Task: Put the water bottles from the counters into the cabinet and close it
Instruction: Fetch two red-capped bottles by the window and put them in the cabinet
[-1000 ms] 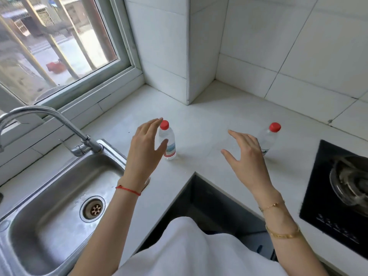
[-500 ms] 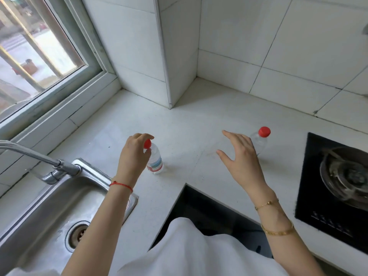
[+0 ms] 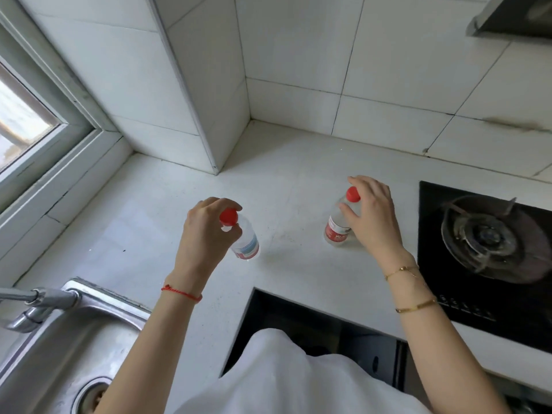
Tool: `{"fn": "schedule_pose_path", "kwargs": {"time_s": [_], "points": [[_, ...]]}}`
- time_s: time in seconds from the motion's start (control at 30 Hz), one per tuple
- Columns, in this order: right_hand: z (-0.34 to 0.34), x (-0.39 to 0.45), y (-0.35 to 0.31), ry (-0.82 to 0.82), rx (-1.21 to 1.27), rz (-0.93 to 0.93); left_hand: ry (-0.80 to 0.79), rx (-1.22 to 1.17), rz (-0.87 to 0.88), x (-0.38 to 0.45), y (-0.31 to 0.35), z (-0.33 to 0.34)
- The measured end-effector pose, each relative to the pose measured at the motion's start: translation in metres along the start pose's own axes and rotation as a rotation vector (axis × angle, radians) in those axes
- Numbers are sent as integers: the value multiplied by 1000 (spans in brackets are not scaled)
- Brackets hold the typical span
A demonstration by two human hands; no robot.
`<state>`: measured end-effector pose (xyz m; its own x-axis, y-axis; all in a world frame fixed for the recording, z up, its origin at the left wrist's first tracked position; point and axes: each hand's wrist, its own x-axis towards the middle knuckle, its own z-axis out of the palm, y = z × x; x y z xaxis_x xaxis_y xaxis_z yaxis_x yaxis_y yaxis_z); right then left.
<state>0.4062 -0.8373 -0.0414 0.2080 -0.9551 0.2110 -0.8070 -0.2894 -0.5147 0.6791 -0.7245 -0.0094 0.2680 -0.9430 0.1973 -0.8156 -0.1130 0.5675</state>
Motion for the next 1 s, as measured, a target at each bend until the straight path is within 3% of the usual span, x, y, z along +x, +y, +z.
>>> {"fn": "schedule_pose_path", "kwargs": {"time_s": [0.27,0.57,1.0], "points": [[7,12,25,-131,19,88,-30,-44,62,9,41,31],[11,-7,29,-2,118,23,-39,-23,52,-11,52,34],[-34,-150,-24,133,139,122,-111,-35,200,-83,39,5]]}}
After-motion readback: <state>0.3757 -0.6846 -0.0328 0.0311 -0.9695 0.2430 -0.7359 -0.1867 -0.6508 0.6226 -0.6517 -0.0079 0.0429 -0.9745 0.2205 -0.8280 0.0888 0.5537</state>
